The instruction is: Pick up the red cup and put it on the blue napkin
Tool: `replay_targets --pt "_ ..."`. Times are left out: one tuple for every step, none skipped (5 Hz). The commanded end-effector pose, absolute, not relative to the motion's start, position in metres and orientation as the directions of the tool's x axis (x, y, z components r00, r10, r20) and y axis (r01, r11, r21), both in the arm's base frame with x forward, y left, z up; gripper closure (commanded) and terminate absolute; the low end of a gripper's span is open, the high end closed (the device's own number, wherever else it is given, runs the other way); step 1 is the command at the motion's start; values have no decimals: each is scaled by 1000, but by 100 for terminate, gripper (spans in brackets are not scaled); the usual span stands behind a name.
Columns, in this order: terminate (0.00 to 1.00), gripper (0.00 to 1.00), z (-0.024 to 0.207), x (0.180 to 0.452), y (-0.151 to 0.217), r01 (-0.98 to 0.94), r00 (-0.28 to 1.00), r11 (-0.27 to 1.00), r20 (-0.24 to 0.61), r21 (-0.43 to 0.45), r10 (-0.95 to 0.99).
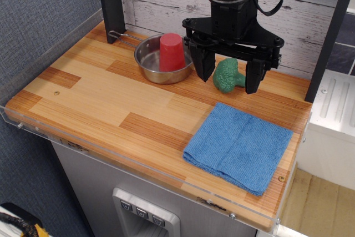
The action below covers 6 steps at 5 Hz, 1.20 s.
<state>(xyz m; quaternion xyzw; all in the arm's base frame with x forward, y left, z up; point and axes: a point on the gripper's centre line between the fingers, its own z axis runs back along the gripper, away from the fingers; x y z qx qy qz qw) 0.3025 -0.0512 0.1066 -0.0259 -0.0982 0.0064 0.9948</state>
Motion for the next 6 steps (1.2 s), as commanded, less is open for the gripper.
replay_targets --pt "0 0 107 302 -51 -8 981 999 195 -53 18" --pt "0 0 111 310 -37 -53 974 998 218 -22 56" --pt "0 0 112 323 -13 -94 970 996 226 2 91" --pt "0 0 112 339 28 -179 958 984 231 8 172" --pt "0 0 106 357 54 -204 955 979 222 21 194" --pt "0 0 100 372 68 -220 950 975 236 38 206"
